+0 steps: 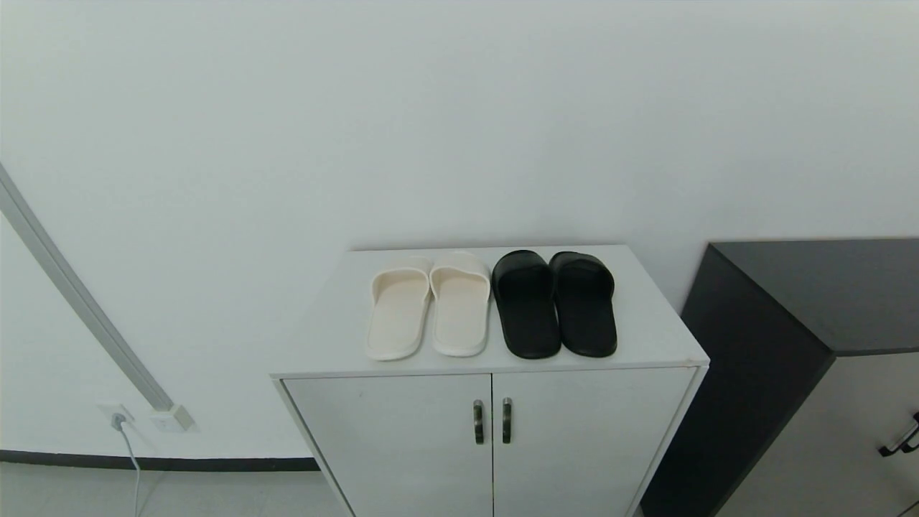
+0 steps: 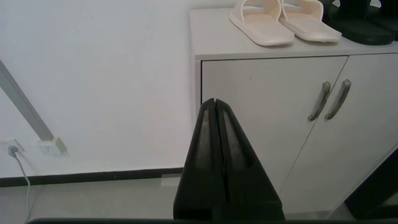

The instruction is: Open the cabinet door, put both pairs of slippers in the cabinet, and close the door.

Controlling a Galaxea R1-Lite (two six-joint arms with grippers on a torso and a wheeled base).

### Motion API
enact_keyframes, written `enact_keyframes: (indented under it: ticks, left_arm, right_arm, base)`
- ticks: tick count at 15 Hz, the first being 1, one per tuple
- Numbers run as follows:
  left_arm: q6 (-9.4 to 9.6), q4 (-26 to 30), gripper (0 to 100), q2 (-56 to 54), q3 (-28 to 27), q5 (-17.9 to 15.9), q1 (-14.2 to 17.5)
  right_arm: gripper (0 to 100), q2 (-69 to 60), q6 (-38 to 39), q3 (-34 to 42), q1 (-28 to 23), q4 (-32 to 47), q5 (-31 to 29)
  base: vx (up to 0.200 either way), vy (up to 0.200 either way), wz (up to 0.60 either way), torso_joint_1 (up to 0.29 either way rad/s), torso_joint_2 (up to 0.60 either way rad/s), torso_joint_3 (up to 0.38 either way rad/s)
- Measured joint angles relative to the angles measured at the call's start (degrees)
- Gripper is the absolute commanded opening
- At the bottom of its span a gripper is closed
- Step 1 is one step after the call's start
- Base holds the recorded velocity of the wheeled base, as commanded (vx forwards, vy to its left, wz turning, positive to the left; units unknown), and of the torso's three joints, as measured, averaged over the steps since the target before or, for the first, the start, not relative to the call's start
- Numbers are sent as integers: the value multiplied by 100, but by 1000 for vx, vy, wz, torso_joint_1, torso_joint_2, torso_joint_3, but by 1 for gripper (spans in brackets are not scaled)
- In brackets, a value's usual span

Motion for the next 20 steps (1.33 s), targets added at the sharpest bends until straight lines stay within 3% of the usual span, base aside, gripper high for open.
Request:
enact_keyframes:
  ticks: [2,5,7,9,14,17,20]
  left_arm:
    - [2,0,0,0,0,0,0]
    - [2,0,0,0,0,0,-2]
    - [2,0,0,0,0,0,-5]
    - [0,0,0,0,0,-2,-5]
    - [-5,0,0,0,0,-2,-2]
    - [-7,-2,0,0,0,0,0]
    - [-7,-2,0,0,0,-2,-7]
  right_arm:
    - [100,891,255,-79,897,-501,-252]
    - [100,1922,887,-444,2566,-797,-1407]
    - [100,2647,1248,-929,3318,-885,-2022]
    - [100,3416,1384,-1413,3605,-1097,-2421]
    - [100,5453,1438,-2309,3919,-2477,-3801]
    - [100,6498,1441,-3196,3961,-2633,-4579]
    - [100,7247,1430,-3869,3958,-2655,-4926]
  base:
    - [0,0,0,0,0,0]
    - [0,0,0,0,0,0]
    - [0,0,0,0,0,0]
    - [0,0,0,0,0,0]
    - [0,0,0,0,0,0]
    - [0,0,0,0,0,0]
    - [0,0,0,0,0,0]
